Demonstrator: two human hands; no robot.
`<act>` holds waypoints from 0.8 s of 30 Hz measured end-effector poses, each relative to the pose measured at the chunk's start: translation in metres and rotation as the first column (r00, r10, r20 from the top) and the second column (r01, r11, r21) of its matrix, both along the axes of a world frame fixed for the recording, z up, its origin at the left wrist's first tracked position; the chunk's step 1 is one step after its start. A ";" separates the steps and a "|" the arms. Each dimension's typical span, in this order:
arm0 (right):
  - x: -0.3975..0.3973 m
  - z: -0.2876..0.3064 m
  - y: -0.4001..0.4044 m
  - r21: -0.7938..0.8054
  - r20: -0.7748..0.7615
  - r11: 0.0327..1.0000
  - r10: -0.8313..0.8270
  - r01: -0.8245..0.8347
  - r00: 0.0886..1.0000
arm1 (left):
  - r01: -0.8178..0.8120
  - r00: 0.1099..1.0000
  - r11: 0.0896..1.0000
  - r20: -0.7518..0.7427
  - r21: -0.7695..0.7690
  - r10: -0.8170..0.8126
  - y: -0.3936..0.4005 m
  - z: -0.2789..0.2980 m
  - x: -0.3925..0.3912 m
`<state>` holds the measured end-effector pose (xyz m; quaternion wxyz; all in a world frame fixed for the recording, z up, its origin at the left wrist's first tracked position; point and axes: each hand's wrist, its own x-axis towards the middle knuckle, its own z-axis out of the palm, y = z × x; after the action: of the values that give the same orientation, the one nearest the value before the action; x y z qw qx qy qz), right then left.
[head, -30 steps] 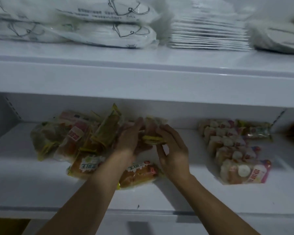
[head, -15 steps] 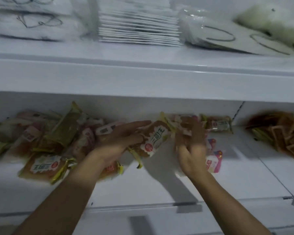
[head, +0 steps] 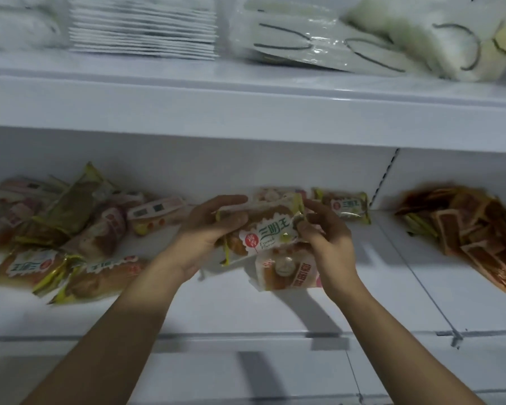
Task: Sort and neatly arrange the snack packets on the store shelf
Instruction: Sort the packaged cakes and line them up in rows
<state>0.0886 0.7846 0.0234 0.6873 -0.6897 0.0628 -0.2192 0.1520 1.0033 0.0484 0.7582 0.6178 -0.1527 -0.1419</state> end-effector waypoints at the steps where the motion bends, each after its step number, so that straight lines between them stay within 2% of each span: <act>1: -0.003 0.000 -0.006 0.006 0.001 1.000 0.010 -0.010 1.000 | -0.043 0.999 0.999 -0.016 -0.027 0.043 -0.008 0.000 -0.002; 4: -0.012 0.000 -0.022 0.071 0.006 0.996 0.046 -0.046 0.999 | -0.145 0.989 0.989 -0.015 -0.043 0.144 -0.031 0.000 -0.009; 8: -0.018 -0.005 -0.042 0.159 0.012 0.986 0.050 -0.051 0.999 | -0.144 0.989 0.986 -0.020 -0.086 0.143 -0.051 -0.002 -0.017; 15: -0.029 -0.006 -0.060 0.175 0.018 0.984 0.014 -0.016 1.000 | -0.178 0.984 0.977 -0.006 -0.116 0.178 -0.068 -0.005 -0.027; 21: -0.037 -0.001 -0.076 0.139 0.004 0.987 -0.078 0.076 0.997 | -0.263 0.956 0.954 0.168 0.140 0.239 -0.090 -0.004 -0.021; 24: -0.042 -0.005 -0.093 0.095 0.001 0.989 -0.111 0.111 0.994 | -0.279 0.944 0.940 0.236 0.196 0.231 -0.109 -0.004 -0.023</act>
<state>0.0469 0.6911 0.0182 0.7061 -0.6512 0.1091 -0.2560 0.1286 0.8942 0.0447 0.6745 0.7262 -0.1329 0.0073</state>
